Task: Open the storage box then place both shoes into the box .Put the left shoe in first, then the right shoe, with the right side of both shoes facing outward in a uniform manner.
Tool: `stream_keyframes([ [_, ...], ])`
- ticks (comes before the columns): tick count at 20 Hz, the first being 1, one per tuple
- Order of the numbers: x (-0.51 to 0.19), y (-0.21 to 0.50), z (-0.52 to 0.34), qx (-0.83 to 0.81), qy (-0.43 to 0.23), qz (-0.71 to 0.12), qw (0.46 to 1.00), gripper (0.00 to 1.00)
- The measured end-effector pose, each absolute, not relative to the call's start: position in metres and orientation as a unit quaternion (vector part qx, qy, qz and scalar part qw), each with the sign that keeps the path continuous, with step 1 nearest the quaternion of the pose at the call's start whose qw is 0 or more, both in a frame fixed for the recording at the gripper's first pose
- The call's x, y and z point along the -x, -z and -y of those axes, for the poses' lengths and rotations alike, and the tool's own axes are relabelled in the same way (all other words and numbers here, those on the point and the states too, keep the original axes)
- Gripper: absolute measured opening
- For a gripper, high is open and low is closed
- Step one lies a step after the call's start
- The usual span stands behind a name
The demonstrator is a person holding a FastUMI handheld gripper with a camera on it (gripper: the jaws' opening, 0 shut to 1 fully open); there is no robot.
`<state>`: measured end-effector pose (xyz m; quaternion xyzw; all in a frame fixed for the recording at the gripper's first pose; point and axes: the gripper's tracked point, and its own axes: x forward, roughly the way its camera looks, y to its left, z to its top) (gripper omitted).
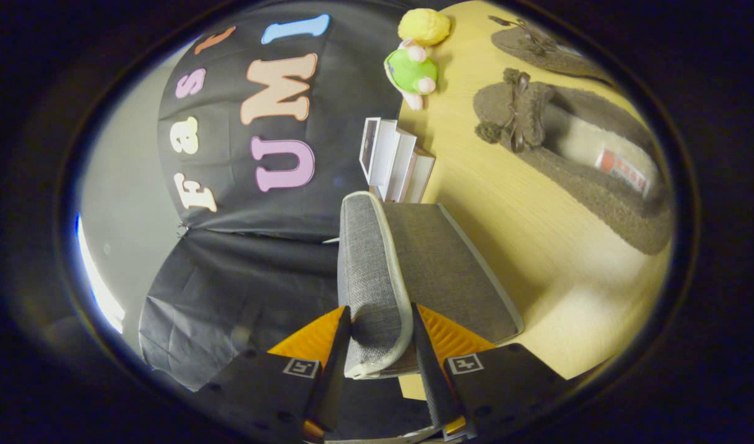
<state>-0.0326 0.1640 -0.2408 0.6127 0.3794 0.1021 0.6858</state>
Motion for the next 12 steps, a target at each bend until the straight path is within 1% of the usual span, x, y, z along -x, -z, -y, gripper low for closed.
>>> stream_keyframes([
  [1, 0.035, 0.239, -0.156, -0.610, -0.105, -0.382, 0.687, 0.50],
  [2, 0.036, 0.237, -0.155, -0.610, -0.107, -0.381, 0.687, 0.49],
  [4, 0.039, 0.229, -0.141, -0.616, -0.104, -0.374, 0.685, 0.35],
  [6, 0.021, 0.225, -0.134, -0.634, -0.089, -0.344, 0.687, 0.21],
  [8, 0.021, 0.225, -0.146, -0.622, -0.106, -0.351, 0.692, 0.06],
  [10, 0.020, 0.221, -0.147, -0.599, -0.118, -0.353, 0.709, 0.03],
  [12, 0.024, 0.209, -0.149, -0.570, -0.134, -0.358, 0.728, 0.03],
])
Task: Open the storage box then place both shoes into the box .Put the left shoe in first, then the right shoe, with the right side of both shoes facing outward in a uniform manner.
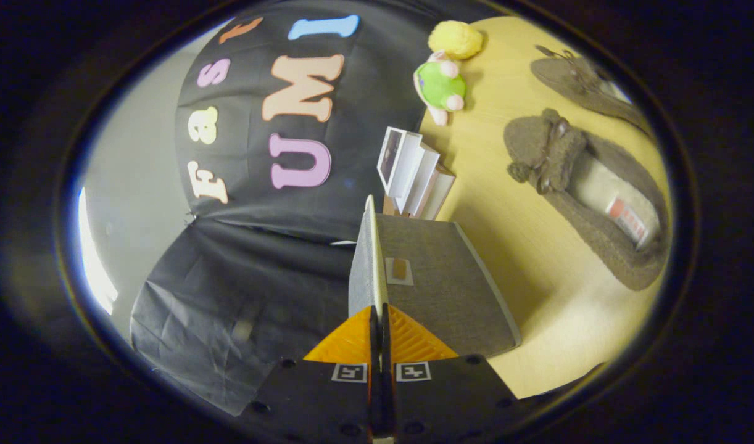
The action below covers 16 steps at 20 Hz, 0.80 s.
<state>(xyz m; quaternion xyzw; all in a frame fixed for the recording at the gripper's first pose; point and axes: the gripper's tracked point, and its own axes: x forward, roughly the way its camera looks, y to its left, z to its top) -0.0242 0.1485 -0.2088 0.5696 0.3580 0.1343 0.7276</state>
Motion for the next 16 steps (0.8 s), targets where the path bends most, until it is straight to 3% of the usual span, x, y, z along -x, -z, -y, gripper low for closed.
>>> stream_keyframes([
  [5, 0.018, 0.150, -0.162, -0.531, -0.180, -0.343, 0.754, 0.03],
  [16, 0.013, 0.065, -0.259, -0.486, -0.305, -0.342, 0.744, 0.03],
])
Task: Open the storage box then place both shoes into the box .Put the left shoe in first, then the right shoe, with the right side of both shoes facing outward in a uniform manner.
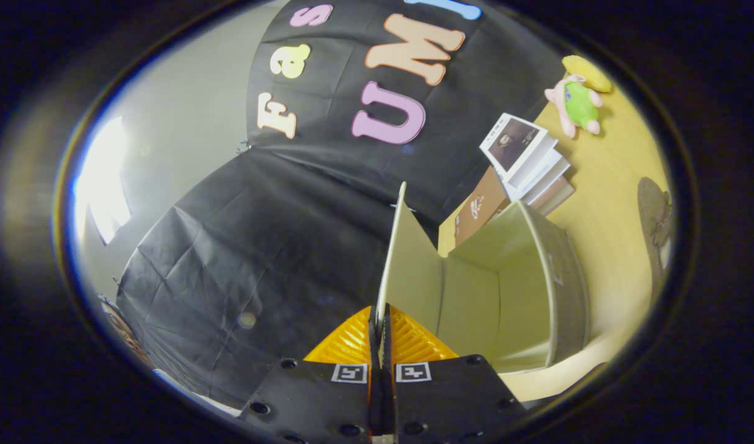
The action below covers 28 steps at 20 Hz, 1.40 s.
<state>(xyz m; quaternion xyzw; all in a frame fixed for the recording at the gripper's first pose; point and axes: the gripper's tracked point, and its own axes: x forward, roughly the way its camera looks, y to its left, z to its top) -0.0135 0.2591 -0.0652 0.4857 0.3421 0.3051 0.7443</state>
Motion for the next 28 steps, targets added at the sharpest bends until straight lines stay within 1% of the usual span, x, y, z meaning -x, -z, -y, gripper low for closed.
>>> stream_keyframes([
  [5, 0.020, 0.052, -0.318, -0.472, -0.361, -0.361, 0.719, 0.03],
  [10, 0.031, 0.048, -0.377, -0.454, -0.401, -0.387, 0.695, 0.03],
  [14, 0.043, 0.057, -0.419, -0.418, -0.424, -0.410, 0.691, 0.17],
  [16, 0.048, 0.062, -0.434, -0.398, -0.432, -0.412, 0.697, 0.24],
  [19, 0.047, 0.076, -0.438, -0.348, -0.429, -0.404, 0.729, 0.35],
  [22, 0.041, 0.087, -0.434, -0.325, -0.422, -0.389, 0.751, 0.54],
  [24, 0.030, 0.090, -0.417, -0.304, -0.406, -0.364, 0.781, 0.67],
  [28, 0.016, 0.097, -0.383, -0.269, -0.384, -0.338, 0.816, 0.93],
])
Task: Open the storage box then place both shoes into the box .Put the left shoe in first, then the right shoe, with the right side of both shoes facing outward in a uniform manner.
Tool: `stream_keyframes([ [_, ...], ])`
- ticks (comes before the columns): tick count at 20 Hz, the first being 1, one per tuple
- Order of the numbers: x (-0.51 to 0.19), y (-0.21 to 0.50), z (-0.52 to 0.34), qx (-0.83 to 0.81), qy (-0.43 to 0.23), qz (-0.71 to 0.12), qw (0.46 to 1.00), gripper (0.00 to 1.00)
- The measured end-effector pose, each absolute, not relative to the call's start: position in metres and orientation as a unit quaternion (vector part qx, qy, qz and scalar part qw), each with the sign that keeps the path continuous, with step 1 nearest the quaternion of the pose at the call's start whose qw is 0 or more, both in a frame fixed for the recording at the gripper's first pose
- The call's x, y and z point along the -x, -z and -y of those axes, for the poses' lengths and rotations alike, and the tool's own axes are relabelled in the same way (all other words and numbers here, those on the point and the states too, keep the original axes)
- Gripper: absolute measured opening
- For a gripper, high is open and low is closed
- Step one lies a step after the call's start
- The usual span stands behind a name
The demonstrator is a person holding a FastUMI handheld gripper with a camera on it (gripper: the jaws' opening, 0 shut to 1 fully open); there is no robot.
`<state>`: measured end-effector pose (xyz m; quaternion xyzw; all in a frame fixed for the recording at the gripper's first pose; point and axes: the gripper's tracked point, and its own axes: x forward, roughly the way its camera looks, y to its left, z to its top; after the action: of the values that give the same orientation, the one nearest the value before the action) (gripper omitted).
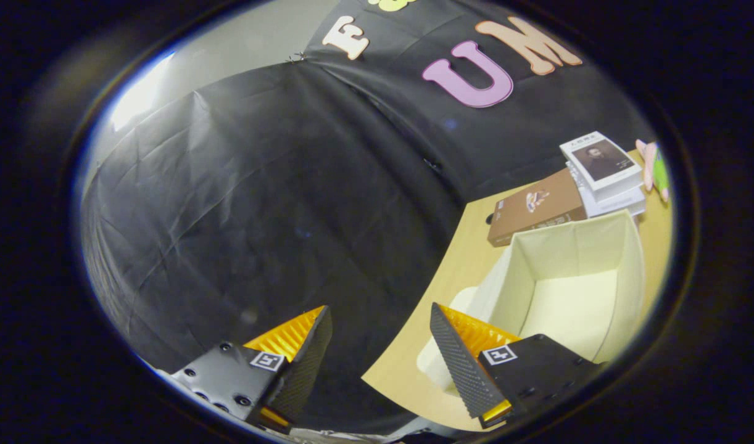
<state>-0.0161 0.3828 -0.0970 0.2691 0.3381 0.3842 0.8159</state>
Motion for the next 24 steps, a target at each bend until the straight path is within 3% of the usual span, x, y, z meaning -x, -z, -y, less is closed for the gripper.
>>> stream_keyframes([
  [1, 0.013, 0.097, -0.373, -0.262, -0.380, -0.333, 0.822, 1.00],
  [15, -0.015, 0.109, -0.158, -0.154, -0.263, -0.286, 0.908, 1.00],
  [24, -0.018, 0.171, -0.015, -0.066, -0.171, -0.305, 0.934, 1.00],
])
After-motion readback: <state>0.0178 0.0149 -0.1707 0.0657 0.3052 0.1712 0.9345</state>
